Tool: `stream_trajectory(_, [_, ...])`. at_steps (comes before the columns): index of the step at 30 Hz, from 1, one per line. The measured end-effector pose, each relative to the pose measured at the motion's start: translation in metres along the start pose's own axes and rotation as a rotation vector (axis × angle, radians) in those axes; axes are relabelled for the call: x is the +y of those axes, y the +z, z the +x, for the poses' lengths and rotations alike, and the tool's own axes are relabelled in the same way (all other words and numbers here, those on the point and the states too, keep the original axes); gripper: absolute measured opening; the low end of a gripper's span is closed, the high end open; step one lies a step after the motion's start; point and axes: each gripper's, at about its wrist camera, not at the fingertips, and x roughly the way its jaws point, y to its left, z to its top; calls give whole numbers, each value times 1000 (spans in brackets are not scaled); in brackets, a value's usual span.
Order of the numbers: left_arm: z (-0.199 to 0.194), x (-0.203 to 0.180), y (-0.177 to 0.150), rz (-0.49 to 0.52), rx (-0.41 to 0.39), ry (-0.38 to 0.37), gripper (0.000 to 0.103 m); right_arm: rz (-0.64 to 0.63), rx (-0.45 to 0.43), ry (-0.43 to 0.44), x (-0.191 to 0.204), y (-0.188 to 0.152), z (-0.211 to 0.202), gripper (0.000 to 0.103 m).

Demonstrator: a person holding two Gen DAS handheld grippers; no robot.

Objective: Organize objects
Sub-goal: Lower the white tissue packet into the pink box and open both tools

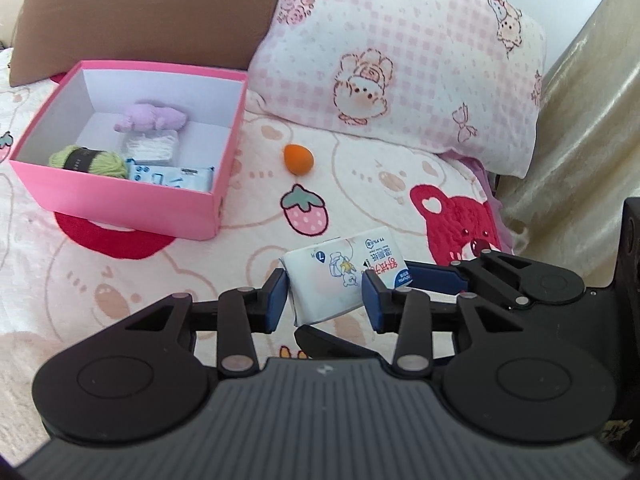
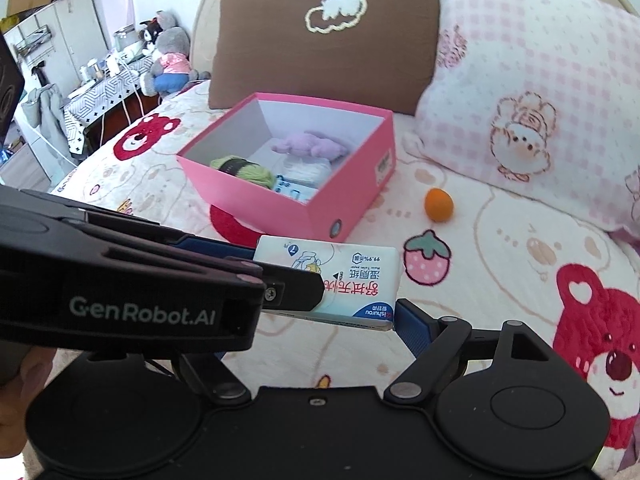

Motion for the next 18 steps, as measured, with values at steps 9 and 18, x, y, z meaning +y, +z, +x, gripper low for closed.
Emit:
stream_trajectory(9, [-18,28,12,-48,-48,-22,38,-48,-28,9,18,21,1,85])
stream_trajectory(18, [-29,52,24,-65,-103,14,38,-100,-57,26,38,44,10,81])
